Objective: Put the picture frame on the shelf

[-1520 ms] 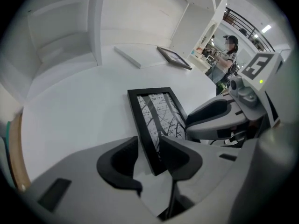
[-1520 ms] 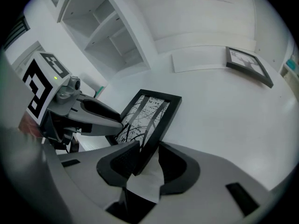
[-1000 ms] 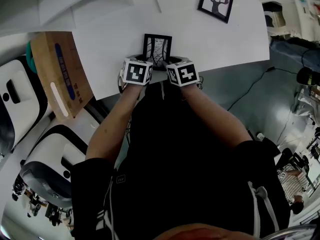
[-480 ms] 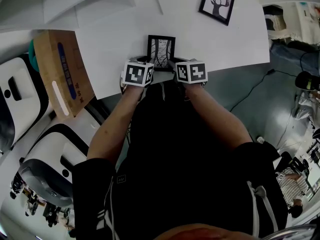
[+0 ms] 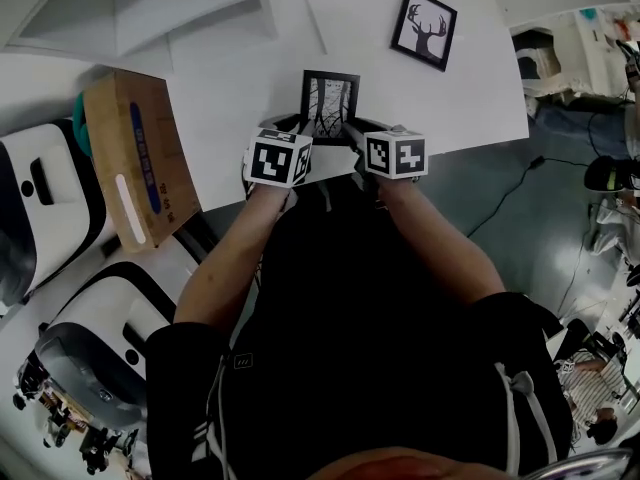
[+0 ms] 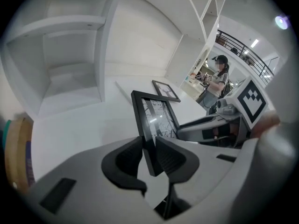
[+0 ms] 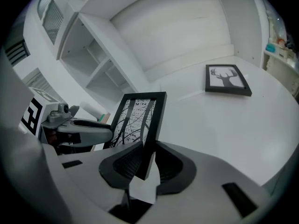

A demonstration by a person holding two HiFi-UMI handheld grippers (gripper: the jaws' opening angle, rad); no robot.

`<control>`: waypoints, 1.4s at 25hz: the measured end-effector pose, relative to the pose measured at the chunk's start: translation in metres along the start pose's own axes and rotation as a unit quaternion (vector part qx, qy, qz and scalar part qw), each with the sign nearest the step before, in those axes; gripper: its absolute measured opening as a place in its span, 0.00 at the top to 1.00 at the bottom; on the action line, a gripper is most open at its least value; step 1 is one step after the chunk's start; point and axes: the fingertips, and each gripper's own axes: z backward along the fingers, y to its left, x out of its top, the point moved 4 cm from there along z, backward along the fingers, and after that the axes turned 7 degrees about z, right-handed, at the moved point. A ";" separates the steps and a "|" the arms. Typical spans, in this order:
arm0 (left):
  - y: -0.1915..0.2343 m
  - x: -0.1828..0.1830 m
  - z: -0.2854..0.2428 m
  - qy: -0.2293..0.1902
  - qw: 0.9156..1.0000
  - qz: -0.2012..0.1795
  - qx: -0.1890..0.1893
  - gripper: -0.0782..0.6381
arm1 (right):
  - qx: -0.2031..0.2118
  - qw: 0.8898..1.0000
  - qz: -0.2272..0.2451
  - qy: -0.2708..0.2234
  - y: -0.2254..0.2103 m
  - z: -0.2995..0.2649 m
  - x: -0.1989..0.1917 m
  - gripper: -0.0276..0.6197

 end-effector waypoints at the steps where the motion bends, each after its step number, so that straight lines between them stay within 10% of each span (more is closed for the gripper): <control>1: -0.001 0.006 0.007 -0.010 1.000 -0.001 -0.001 0.76 | 0.000 1.000 0.006 -0.009 0.003 0.004 0.008 0.82; 20: -0.011 0.054 0.110 -0.147 0.988 -0.038 -0.018 0.77 | -0.006 0.985 0.114 -0.130 0.067 0.065 0.084 0.83; 35: -0.077 0.150 0.152 -0.256 0.963 -0.075 0.038 0.77 | 0.056 0.958 0.169 -0.225 0.044 0.140 0.183 0.83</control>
